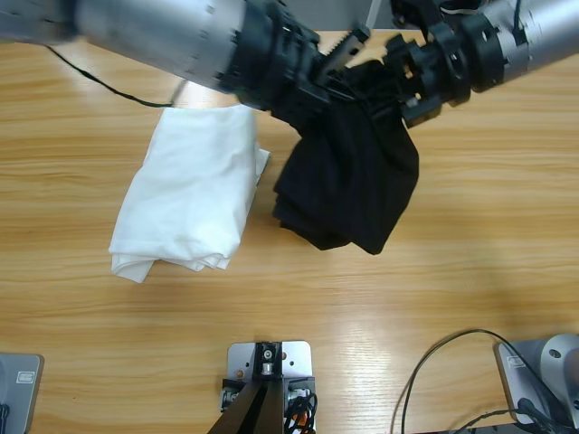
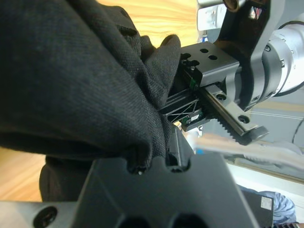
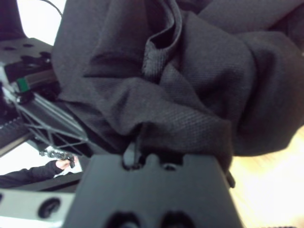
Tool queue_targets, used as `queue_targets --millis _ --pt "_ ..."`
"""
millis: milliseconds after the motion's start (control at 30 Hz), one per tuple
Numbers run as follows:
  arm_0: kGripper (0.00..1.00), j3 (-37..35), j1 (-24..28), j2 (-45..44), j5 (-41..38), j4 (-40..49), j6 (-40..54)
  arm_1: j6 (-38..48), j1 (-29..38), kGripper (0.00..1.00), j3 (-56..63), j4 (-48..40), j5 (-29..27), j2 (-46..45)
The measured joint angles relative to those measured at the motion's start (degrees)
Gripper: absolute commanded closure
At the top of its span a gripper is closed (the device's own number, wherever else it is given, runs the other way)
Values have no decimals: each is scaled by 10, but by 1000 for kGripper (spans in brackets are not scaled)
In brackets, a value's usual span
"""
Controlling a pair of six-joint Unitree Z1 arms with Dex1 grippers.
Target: Fold clothes
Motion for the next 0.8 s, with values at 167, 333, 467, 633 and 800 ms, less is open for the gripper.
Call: queue_targets --millis 167,333,467,633,800 --pt "1000 54 22 -80 0 13 9 27 71 1000 -101 36 -31 16" --pt "1000 125 56 -147 0 13 17 38 123 1000 -196 70 -49 73" --pt "1000 162 84 -165 -9 5 33 47 143 1000 -247 80 -56 121" --pt "1000 170 114 -162 -32 -12 36 55 144 1000 -297 97 -66 149" --pt "1000 168 119 -155 -57 -13 38 61 150 1000 -328 99 -69 156"
